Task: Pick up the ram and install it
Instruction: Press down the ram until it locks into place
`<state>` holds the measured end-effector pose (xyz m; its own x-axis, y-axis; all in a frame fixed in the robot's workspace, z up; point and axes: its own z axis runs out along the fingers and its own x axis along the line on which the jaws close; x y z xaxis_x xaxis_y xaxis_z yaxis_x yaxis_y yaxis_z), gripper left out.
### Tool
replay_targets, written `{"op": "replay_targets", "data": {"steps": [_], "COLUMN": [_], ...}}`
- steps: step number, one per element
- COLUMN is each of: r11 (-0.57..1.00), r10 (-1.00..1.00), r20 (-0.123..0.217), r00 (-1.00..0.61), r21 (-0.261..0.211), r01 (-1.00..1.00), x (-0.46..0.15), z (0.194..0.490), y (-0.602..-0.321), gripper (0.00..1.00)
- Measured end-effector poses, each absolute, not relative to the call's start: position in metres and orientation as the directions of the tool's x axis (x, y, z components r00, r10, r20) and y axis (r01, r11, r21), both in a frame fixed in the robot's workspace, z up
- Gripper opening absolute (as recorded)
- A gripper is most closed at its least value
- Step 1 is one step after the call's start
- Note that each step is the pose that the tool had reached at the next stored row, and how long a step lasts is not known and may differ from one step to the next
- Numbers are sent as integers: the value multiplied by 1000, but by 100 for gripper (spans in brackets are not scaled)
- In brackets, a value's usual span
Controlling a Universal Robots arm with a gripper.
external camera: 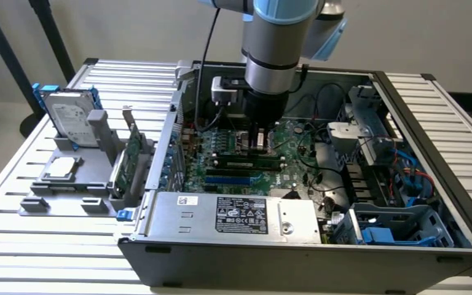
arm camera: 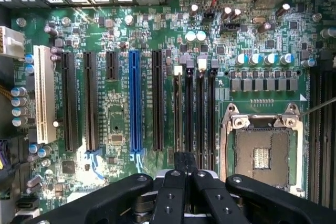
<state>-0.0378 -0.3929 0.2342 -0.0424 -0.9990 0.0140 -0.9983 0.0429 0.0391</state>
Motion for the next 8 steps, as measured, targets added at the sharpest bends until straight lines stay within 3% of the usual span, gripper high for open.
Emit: {"op": "replay_targets", "data": {"steps": [8], "r11": [43], "r10": [-999], "r20": [15], "r00": [-42], "r21": [40], "r01": [-998], "x": [-38], "z": [244], "y": [-393], "gripper": [11]}}
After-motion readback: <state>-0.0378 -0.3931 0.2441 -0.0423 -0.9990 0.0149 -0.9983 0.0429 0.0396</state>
